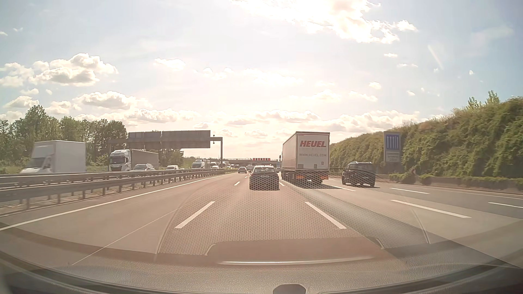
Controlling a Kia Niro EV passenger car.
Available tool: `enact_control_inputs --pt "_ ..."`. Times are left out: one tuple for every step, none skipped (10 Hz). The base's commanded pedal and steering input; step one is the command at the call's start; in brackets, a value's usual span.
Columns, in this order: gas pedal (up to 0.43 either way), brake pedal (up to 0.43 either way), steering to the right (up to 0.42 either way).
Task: Follow the waypoints while adhering to traffic rules and regulations
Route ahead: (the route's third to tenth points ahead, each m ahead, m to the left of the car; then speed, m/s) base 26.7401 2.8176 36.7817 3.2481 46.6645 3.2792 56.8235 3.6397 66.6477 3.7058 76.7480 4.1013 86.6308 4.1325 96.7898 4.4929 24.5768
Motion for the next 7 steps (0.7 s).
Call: enact_control_inputs --pt "0.177 0.000 -0.008" --pt "0.177 0.000 -0.008" --pt "0.177 0.000 -0.007" --pt "0.177 0.000 -0.005" --pt "0.177 0.000 -0.005" --pt "0.177 0.000 -0.005" --pt "0.177 0.000 -0.004"
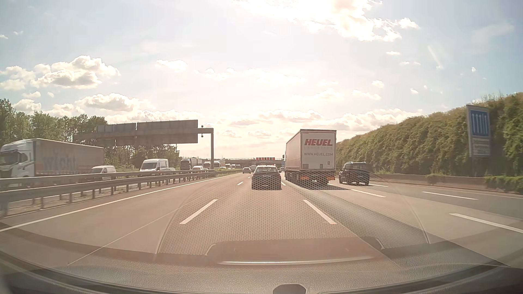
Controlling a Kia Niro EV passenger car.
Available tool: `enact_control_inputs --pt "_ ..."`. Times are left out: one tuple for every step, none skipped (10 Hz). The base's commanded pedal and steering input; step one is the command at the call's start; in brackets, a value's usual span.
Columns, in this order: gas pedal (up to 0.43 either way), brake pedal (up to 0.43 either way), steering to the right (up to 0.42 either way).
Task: Follow the waypoints while adhering to traffic rules and regulations
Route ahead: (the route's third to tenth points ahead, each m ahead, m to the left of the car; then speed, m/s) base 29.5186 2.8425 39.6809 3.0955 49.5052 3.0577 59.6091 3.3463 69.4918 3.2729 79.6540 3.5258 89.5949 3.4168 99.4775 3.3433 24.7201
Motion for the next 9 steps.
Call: enact_control_inputs --pt "0.177 0.000 -0.004" --pt "0.177 0.000 -0.004" --pt "0.177 0.000 -0.004" --pt "0.177 0.000 -0.003" --pt "0.177 0.000 -0.002" --pt "0.177 0.000 -0.002" --pt "0.177 0.000 -0.002" --pt "0.177 0.000 -0.002" --pt "0.177 0.000 -0.002"
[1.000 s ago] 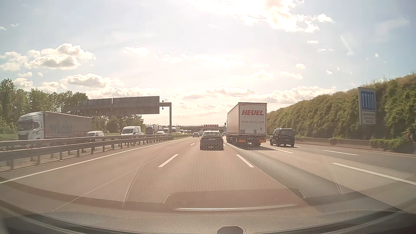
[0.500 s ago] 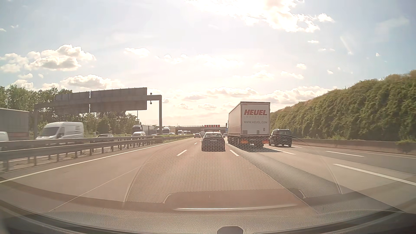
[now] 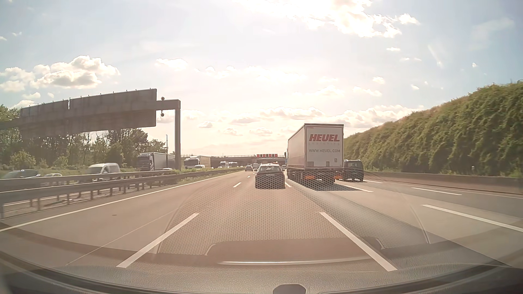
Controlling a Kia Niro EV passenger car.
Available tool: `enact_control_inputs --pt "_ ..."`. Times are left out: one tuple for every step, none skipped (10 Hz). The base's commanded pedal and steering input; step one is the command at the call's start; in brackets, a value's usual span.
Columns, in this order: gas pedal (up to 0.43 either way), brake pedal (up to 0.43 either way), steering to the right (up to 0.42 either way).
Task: Follow the waypoints while adhering to traffic rules and regulations
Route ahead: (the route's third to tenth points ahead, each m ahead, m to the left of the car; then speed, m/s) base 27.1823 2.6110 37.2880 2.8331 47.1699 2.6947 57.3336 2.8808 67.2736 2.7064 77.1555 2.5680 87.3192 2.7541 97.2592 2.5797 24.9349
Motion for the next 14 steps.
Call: enact_control_inputs --pt "0.177 0.000 -0.003" --pt "0.177 0.000 -0.003" --pt "0.177 0.000 -0.004" --pt "0.177 0.000 -0.005" --pt "0.177 0.000 -0.006" --pt "0.177 0.000 -0.006" --pt "0.177 0.000 -0.005" --pt "0.177 0.000 -0.005" --pt "0.177 0.000 -0.005" --pt "0.177 0.000 -0.003" --pt "0.177 0.000 -0.002" --pt "0.177 0.000 -0.002" --pt "0.177 0.000 -0.002" --pt "0.177 0.000 -0.001"
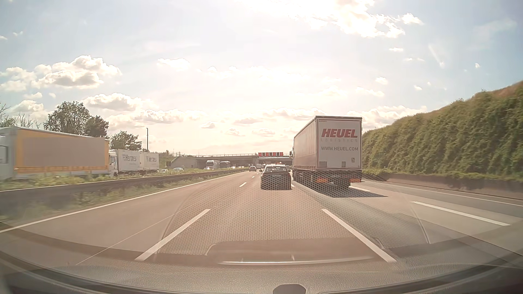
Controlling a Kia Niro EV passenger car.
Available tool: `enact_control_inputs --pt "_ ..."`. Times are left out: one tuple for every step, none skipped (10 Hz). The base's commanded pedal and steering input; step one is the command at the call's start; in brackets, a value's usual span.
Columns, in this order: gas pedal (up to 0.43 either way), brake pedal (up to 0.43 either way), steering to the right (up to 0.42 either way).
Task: Follow the waypoints while adhering to traffic rules and regulations
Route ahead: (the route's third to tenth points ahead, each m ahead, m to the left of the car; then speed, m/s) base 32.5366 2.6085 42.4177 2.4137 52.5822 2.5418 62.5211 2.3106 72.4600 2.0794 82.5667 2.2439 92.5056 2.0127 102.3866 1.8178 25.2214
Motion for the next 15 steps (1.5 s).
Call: enact_control_inputs --pt "0.177 0.000 -0.001" --pt "0.177 0.000 -0.001" --pt "0.177 0.000 -0.002" --pt "0.177 0.000 -0.002" --pt "0.177 0.000 -0.001" --pt "0.177 0.000 -0.001" --pt "0.177 0.000 0.000" --pt "0.177 0.000 0.000" --pt "0.177 0.000 0.000" --pt "0.177 0.000 0.000" --pt "0.177 0.000 0.000" --pt "0.177 0.000 0.000" --pt "0.177 0.000 0.000" --pt "0.177 0.000 0.000" --pt "0.177 0.000 0.000"
